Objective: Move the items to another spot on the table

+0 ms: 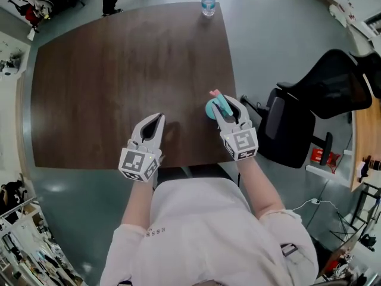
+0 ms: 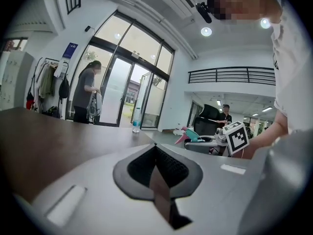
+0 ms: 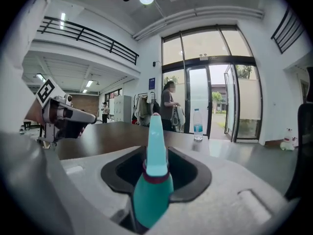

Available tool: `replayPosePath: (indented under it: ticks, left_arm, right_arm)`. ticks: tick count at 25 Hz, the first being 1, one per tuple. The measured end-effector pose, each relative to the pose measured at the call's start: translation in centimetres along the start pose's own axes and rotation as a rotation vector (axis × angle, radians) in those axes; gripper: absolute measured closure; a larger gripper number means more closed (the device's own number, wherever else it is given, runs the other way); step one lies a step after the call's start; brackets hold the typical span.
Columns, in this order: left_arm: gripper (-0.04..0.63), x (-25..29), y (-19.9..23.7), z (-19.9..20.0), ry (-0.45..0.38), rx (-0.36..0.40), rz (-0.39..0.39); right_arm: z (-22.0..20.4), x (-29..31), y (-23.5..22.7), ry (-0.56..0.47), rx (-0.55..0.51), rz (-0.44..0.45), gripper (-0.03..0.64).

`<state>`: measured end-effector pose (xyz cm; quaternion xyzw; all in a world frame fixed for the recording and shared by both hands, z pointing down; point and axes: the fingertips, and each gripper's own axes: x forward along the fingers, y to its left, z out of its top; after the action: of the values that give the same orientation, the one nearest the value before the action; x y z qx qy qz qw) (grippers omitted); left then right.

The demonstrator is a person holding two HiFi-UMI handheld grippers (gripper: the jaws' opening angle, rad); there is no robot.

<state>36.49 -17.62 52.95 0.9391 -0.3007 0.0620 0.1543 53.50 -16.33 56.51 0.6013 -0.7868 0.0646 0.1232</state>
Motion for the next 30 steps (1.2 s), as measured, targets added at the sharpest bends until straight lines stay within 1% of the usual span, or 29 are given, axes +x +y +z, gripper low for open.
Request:
replayPosePath:
  ticks: [4, 9, 10, 11, 12, 14, 15, 17, 19, 20, 21, 23, 24, 25, 28, 30]
  left_arm:
    - [0.588, -0.1, 0.1, -0.6, -0.005, -0.008, 0.030]
    - [0.588, -0.6, 0.1, -0.7, -0.023, -0.027, 0.036]
    - [0.588, -0.7, 0.1, -0.6, -0.027, -0.025, 0.031]
    - [0.588, -0.8, 0.2, -0.3, -0.031, -0.022, 0.025]
    - [0.588, -1.0, 0.4, 0.1, -0.036, -0.019, 0.021]
    - [0.588, -1.8, 1.0, 1.2, -0.042, -0.014, 0.019]
    - [0.588, -2.3, 1.3, 1.7, -0.043, -0.010, 0.017]
    - [0.588, -3.4, 1.6, 2.8, -0.044, 0.002, 0.000]
    - [0.588, -4.3, 1.8, 3.7, -0.047, 0.011, -0.032]
    - [0.588, -4.7, 1.8, 3.9, -0.048, 0.014, -0.052]
    - [0.588, -5.2, 1.8, 4.1, -0.046, 0.018, -0.074]
    - [0.588, -6.6, 1.7, 4.2, -0.041, 0.029, -0.118]
    - [0.588, -7.4, 1.7, 4.3, -0.041, 0.035, -0.136]
    - [0.588, -8.3, 1.9, 4.5, -0.044, 0.042, -0.150]
    - [0.588, -10.4, 3.0, 5.4, -0.062, 0.065, -0.175]
    - [0.588, -11.5, 3.4, 5.6, -0.071, 0.072, -0.192]
  right_arm:
    - [-0.1, -0.1, -0.1, -0.036, 0.012, 0.013, 0.485]
    - [-0.2, 0.0, 0.0, -0.038, 0.054, 0.008, 0.481]
    - [-0.2, -0.1, -0.2, -0.044, 0.083, -0.004, 0.462]
    - [-0.1, -0.3, -0.5, -0.057, 0.121, -0.022, 0.389]
    - [0.3, -0.7, -0.8, -0.075, 0.158, -0.041, 0.351]
    - [1.6, -1.7, -0.9, -0.112, 0.193, -0.073, 0.342]
    - [2.4, -2.2, -0.7, -0.123, 0.185, -0.085, 0.342]
    - [3.9, -3.1, -0.1, -0.127, 0.137, -0.116, 0.344]
    - [5.1, -4.1, 0.6, -0.121, 0.078, -0.178, 0.347]
    - [5.5, -4.6, 1.0, -0.120, 0.059, -0.219, 0.363]
    - [5.8, -5.3, 1.4, -0.122, 0.048, -0.263, 0.396]
    - [6.3, -6.8, 2.8, -0.130, 0.031, -0.348, 0.541]
    - [6.5, -7.6, 3.8, -0.132, 0.029, -0.376, 0.617]
    - [6.6, -8.0, 4.8, -0.133, 0.040, -0.393, 0.629]
    - [7.0, -8.8, 7.4, -0.144, 0.115, -0.417, 0.629]
    - [7.4, -9.4, 9.1, -0.151, 0.121, -0.423, 0.629]
